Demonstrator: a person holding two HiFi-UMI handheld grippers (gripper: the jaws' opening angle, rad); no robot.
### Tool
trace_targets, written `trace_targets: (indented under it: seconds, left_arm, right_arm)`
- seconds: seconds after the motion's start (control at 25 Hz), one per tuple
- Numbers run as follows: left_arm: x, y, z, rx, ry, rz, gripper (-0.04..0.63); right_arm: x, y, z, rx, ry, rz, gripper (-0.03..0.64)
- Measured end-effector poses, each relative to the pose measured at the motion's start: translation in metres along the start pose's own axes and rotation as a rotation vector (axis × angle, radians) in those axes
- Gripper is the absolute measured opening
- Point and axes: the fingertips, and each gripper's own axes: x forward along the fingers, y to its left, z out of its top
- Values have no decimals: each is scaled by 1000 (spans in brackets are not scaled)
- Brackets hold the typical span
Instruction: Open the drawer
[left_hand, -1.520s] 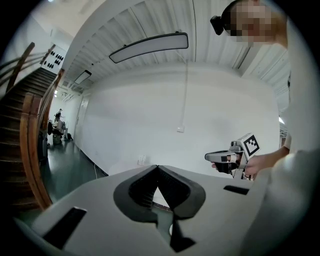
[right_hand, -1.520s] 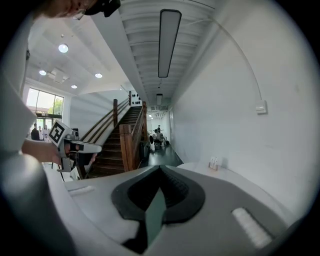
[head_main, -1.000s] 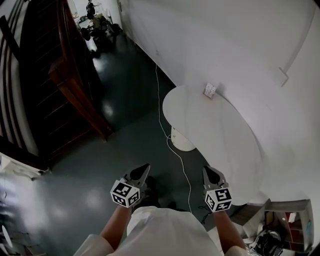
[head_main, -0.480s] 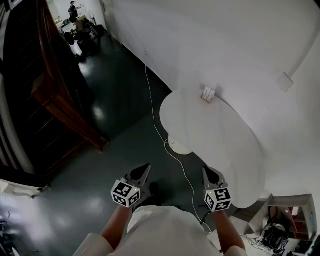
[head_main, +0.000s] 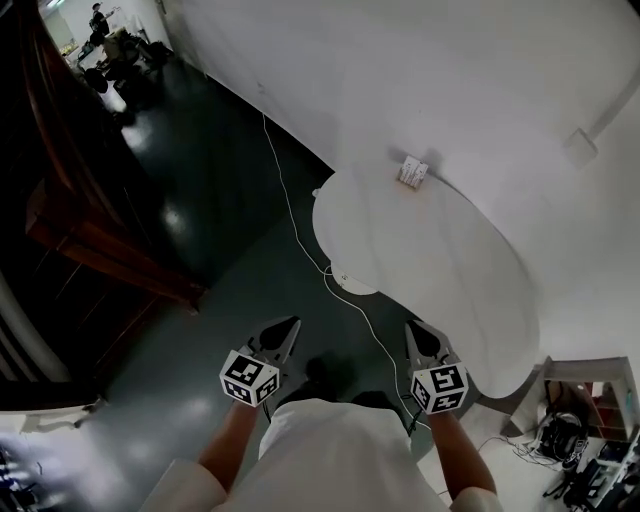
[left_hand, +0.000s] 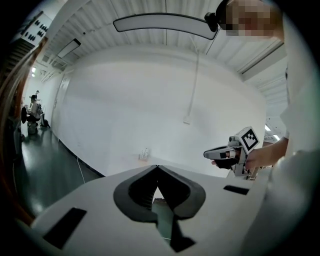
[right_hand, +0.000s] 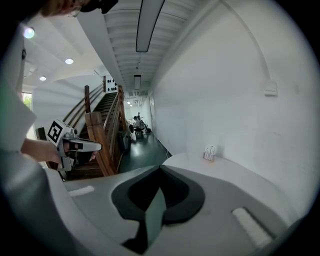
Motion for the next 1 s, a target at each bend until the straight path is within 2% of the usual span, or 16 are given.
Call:
trace_targets:
  seconds: [0.2, 0.48, 1.0]
  left_arm:
    - [24, 26, -1, 5, 17, -36, 6]
    - [56, 27, -13, -38, 40, -30, 6]
    - [138, 44, -38, -118, 29, 130, 5]
  right_arm:
    - [30, 4, 2, -1, 21, -4, 11]
    - [51, -14, -5, 6, 93, 33, 11]
    - [136, -65, -32, -38, 231, 248, 11]
